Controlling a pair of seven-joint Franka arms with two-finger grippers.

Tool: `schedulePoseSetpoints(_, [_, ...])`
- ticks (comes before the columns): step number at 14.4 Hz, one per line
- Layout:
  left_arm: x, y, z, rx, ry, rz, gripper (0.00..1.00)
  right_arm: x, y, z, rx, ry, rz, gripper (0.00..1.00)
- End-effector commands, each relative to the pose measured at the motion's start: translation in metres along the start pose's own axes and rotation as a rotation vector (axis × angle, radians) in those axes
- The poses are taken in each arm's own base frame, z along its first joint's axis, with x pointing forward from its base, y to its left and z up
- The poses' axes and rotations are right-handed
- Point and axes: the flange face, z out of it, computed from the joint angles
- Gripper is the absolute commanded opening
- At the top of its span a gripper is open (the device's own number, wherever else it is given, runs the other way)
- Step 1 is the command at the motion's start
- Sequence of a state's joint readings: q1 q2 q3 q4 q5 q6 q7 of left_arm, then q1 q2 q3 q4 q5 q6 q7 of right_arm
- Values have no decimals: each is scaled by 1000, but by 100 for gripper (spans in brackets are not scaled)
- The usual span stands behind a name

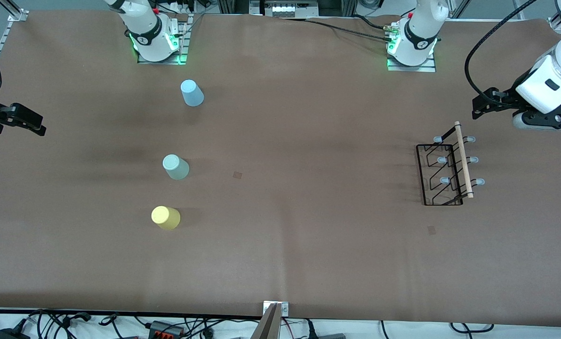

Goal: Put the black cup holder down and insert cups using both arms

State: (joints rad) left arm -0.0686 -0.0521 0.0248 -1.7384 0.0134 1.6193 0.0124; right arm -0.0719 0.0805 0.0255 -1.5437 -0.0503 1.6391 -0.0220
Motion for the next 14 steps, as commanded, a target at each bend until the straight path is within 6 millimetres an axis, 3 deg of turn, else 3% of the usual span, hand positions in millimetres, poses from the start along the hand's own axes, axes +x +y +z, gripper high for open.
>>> schedulePoseSetpoints(1, [-5, 2, -3, -14, -2, 5, 100, -5, -2, -6, 13, 2, 0, 100])
schedulePoseSetpoints(8, [-5, 2, -3, -14, -2, 2, 100, -3, 1, 1, 31, -10, 13, 100])
schedulePoseSetpoints(11, [-4, 2, -3, -14, -3, 0, 100, -3, -6, 15, 30, -74, -1, 100])
schedulePoseSetpoints(14, [1, 1, -5, -14, 3, 5, 100, -2, -8, 48, 34, -196, -5, 100])
